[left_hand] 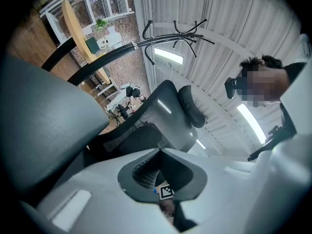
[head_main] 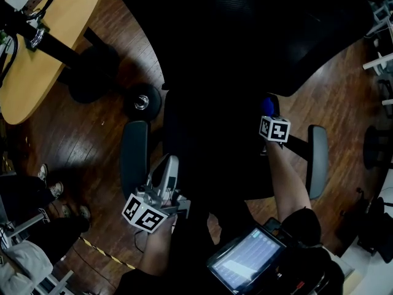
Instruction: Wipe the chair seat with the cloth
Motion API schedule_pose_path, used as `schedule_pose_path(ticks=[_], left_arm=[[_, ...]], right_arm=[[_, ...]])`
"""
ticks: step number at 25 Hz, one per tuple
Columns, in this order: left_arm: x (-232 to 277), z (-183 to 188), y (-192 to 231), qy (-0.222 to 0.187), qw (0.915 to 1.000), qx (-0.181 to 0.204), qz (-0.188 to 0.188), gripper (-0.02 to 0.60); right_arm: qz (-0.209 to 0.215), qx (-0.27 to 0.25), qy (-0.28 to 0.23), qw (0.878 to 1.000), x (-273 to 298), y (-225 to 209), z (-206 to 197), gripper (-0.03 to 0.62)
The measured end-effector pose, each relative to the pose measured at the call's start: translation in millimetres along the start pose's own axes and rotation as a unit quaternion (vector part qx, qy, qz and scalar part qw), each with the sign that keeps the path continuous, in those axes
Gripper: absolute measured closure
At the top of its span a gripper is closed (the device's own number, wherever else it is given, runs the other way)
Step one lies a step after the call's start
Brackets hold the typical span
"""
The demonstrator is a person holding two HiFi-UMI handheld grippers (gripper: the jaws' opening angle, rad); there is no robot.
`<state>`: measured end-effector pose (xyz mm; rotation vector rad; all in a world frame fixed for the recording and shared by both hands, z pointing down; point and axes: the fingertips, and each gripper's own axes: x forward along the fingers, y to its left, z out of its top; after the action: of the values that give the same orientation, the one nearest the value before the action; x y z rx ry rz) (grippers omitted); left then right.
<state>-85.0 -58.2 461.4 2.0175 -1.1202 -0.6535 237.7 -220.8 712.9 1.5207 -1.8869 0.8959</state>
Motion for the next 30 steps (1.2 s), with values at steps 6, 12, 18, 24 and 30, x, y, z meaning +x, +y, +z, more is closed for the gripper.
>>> schedule_pose_path(ticks=[6,12,18,24,30], left_arm=[[-4.9,1.9,-6.1,-0.006,0.9999,-0.009,-0.004,0.589],[-11.7,10.2,-7.0,-0.020,0.9998,-0.009,-0.003,0.589],[-15.7,14.1,-6.0,-0.027,0.9996,-0.011,-0.004,0.589],[-13.4,17.4,-4.6,-0.031,0.9993,-0.019,-0.008,0.589],[-8.6,13.2,-6.9,-0.016,0.9998,-0.011,-0.011,0.589]], right_arm=[[0.133,-0.013,-0.003,0.991,14.3,143.3,9.2,0.539],[0.263,-0.061,0.024,0.963,21.2,301.1,-16.8,0.539],[0.272,-0.096,0.029,0.957,28.4,335.1,-43.9,0.539],[0.230,-0.072,0.020,0.970,28.3,275.5,-42.7,0.539],[0.143,-0.041,0.022,0.989,8.9,158.8,-46.1,0.539]])
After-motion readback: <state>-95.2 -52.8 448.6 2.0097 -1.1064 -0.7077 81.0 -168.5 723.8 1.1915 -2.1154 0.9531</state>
